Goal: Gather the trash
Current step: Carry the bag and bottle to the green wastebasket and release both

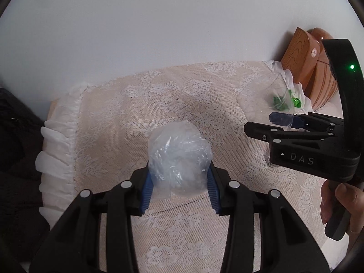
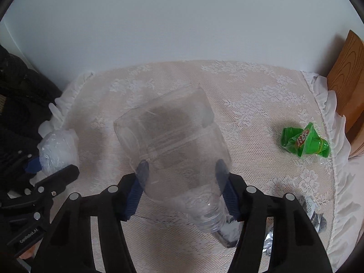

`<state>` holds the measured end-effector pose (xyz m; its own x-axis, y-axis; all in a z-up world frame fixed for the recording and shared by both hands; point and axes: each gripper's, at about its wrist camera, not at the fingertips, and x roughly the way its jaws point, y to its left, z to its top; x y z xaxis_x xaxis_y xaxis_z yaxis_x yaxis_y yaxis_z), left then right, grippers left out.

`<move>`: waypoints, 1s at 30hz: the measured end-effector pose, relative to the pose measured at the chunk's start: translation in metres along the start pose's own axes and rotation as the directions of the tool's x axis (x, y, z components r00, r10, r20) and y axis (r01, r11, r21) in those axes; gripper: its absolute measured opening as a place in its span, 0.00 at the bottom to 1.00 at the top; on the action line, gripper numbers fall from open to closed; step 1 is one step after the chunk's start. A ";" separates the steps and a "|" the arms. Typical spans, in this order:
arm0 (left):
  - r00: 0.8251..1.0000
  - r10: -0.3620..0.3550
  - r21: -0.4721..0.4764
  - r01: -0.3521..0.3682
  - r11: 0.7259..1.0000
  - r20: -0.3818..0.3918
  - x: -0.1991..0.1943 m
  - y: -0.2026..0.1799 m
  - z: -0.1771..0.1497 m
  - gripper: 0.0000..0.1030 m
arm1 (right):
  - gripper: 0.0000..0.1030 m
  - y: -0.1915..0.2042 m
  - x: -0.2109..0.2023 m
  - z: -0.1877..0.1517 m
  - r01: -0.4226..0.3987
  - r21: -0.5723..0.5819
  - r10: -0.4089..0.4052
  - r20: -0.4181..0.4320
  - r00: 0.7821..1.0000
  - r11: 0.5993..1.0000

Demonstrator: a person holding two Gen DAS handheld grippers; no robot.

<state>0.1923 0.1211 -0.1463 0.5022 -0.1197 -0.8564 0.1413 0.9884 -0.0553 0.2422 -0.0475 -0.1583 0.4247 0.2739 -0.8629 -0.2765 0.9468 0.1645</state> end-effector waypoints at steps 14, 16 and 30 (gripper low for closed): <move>0.993 -0.117 0.129 0.114 0.985 0.020 -0.104 -0.113 -0.082 0.39 | 0.60 -0.017 -0.167 -0.117 0.003 0.088 -0.020 0.199 0.980 0.996; 0.990 -0.142 0.173 0.138 0.975 0.009 -0.111 -0.141 -0.096 0.39 | 0.60 -0.031 -0.198 -0.151 0.049 0.120 -0.074 0.221 0.973 0.992; 0.958 -0.283 0.436 0.277 0.856 -0.054 -0.149 -0.286 -0.158 0.39 | 0.60 -0.103 -0.300 -0.307 0.175 0.424 -0.286 0.214 0.934 0.889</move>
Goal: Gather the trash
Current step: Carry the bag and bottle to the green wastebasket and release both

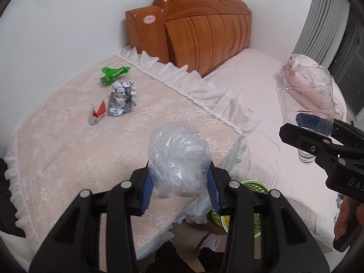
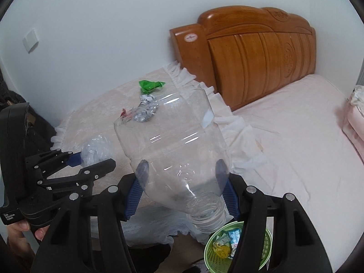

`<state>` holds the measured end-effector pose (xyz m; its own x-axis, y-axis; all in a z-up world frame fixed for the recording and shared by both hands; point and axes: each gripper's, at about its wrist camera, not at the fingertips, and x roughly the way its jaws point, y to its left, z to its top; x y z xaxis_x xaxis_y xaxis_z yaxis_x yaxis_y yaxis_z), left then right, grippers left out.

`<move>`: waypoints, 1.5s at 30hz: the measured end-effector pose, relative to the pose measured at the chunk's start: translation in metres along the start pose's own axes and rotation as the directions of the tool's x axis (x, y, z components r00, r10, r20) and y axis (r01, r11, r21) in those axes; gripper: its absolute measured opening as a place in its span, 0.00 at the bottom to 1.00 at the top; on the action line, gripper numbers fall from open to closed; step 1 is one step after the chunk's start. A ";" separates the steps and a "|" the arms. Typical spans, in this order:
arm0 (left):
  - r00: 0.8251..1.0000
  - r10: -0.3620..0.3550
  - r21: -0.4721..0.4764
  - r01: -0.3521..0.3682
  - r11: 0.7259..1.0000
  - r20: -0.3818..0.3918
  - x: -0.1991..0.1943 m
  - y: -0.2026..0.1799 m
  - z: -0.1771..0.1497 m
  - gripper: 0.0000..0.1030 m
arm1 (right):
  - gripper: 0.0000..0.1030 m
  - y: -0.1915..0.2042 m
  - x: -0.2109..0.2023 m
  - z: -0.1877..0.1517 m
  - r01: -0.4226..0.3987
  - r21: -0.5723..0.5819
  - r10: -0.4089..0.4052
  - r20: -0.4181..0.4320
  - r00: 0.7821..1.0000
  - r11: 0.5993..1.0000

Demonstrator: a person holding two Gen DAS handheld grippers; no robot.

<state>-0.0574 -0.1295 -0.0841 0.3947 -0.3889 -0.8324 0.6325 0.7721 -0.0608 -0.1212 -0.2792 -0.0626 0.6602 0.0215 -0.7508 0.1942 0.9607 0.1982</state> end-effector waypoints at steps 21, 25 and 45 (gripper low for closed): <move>0.970 -0.167 0.300 0.216 0.929 -0.179 0.066 -0.158 -0.047 0.39 | 0.60 -0.111 -0.054 -0.087 0.217 0.220 -0.213 -0.046 0.976 0.951; 0.955 -0.182 0.347 0.257 0.902 -0.234 0.086 -0.198 -0.068 0.39 | 0.60 -0.135 -0.065 -0.116 0.271 0.267 -0.254 -0.098 0.962 0.925; 0.941 -0.178 0.402 0.287 0.870 -0.288 0.099 -0.257 -0.092 0.86 | 0.60 -0.200 -0.084 -0.189 0.329 0.362 -0.286 -0.168 0.943 0.872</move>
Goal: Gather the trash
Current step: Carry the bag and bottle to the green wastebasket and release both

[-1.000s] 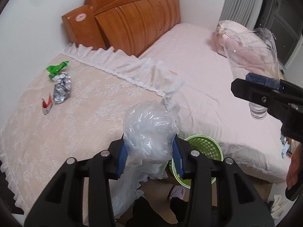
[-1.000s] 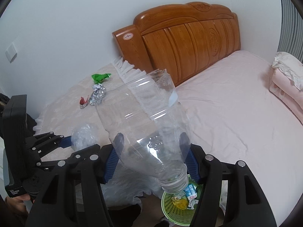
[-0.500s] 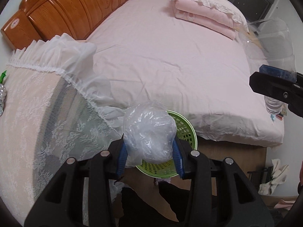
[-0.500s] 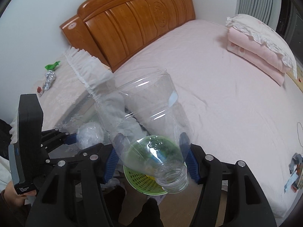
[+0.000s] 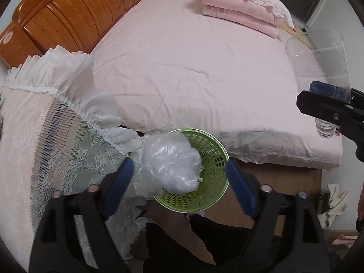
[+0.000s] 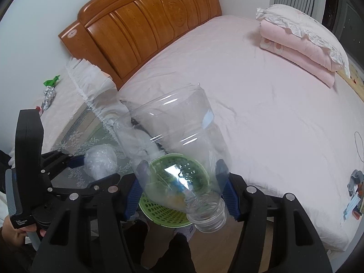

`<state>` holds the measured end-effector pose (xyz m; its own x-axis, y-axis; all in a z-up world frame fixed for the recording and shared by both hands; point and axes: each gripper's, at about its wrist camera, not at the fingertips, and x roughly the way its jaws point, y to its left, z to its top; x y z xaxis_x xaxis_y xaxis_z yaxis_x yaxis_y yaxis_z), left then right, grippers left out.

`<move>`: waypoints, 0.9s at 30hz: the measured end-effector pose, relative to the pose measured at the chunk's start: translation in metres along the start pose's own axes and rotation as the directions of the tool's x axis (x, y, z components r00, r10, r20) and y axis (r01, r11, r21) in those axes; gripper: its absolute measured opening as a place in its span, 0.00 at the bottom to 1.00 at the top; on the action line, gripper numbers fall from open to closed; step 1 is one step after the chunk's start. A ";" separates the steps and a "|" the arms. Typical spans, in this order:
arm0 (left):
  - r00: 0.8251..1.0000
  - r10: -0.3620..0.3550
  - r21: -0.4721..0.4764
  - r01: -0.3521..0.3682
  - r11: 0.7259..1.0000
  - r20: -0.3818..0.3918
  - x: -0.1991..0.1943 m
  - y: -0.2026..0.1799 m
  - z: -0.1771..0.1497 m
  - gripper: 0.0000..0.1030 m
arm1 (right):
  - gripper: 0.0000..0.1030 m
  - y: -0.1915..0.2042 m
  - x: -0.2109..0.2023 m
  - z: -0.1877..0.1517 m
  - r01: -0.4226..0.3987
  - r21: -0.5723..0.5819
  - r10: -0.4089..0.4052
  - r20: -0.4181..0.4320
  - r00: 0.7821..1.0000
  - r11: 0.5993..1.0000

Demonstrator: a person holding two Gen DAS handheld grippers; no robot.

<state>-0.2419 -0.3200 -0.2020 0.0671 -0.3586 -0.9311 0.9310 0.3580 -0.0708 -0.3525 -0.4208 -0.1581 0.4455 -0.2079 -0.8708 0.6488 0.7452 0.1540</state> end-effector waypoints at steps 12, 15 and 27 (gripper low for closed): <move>0.999 0.016 -0.002 -0.016 1.000 0.037 -0.018 0.000 -0.004 0.92 | 0.60 -0.004 0.004 -0.008 0.003 0.026 -0.002 -0.017 1.000 1.000; 0.999 0.019 -0.013 -0.019 1.000 0.042 -0.022 0.003 -0.005 0.92 | 0.60 -0.003 0.005 -0.010 0.004 0.026 -0.004 -0.020 1.000 1.000; 0.998 0.031 -0.082 -0.027 0.996 0.058 -0.034 0.021 -0.014 0.92 | 0.60 0.001 0.044 -0.025 -0.008 0.016 0.010 -0.127 0.992 1.000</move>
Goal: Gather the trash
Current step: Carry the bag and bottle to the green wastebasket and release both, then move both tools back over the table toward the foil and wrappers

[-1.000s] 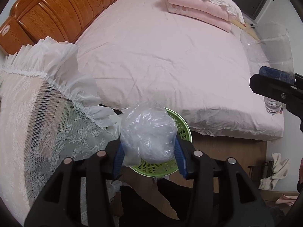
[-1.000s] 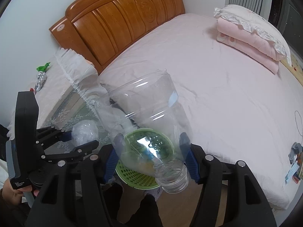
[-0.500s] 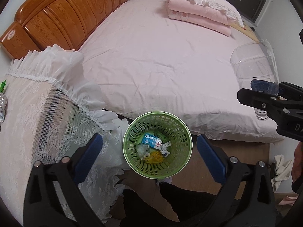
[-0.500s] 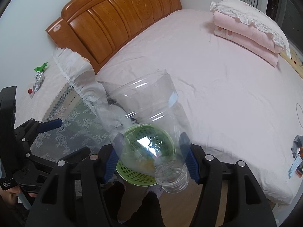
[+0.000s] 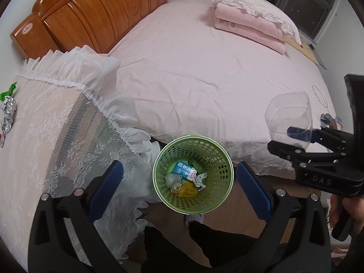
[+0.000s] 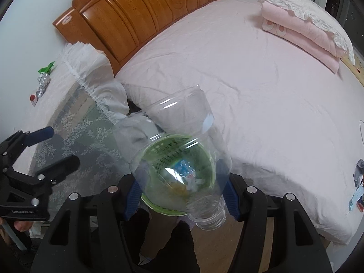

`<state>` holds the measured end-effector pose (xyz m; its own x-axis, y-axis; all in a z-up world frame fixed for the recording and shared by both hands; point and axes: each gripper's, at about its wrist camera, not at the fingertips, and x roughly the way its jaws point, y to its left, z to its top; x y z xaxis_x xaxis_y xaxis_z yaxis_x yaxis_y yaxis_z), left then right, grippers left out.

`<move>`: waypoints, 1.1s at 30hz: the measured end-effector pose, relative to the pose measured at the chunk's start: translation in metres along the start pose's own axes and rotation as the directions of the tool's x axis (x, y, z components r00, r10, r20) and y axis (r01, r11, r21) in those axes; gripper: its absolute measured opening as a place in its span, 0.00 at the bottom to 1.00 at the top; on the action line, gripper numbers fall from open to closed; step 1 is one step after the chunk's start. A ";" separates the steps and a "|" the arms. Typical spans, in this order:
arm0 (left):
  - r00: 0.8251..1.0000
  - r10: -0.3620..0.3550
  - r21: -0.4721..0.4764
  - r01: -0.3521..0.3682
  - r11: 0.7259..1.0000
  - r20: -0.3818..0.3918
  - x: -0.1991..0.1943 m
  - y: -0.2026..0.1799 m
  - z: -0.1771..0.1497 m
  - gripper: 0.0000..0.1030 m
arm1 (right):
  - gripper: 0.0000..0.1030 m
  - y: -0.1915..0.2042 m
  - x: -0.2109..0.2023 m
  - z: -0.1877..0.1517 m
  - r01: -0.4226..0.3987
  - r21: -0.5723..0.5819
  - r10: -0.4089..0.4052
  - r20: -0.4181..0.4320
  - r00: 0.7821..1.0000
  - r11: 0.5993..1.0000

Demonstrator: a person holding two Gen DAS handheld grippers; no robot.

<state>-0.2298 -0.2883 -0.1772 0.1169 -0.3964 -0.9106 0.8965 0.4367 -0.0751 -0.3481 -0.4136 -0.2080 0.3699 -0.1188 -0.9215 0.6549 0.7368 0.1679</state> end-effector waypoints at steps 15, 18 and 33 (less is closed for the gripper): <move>1.000 0.023 -0.061 -0.023 0.998 0.005 -0.006 0.018 -0.004 0.92 | 0.94 0.010 0.036 -0.015 -0.013 -0.026 0.010 -0.103 0.995 1.000; 1.000 0.024 -0.060 -0.023 0.998 0.007 -0.006 0.018 -0.004 0.92 | 0.95 0.008 0.037 -0.014 -0.007 -0.012 0.006 -0.102 0.995 1.000; 0.995 0.080 -0.117 -0.072 0.991 0.064 -0.033 0.042 -0.003 0.92 | 0.96 0.025 0.023 0.002 0.033 -0.057 -0.037 -0.069 0.997 0.998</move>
<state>-0.1971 -0.2546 -0.1517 0.2157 -0.4113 -0.8856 0.8297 0.5554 -0.0559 -0.3220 -0.3987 -0.2242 0.2990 -0.0993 -0.9491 0.6283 0.7691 0.1175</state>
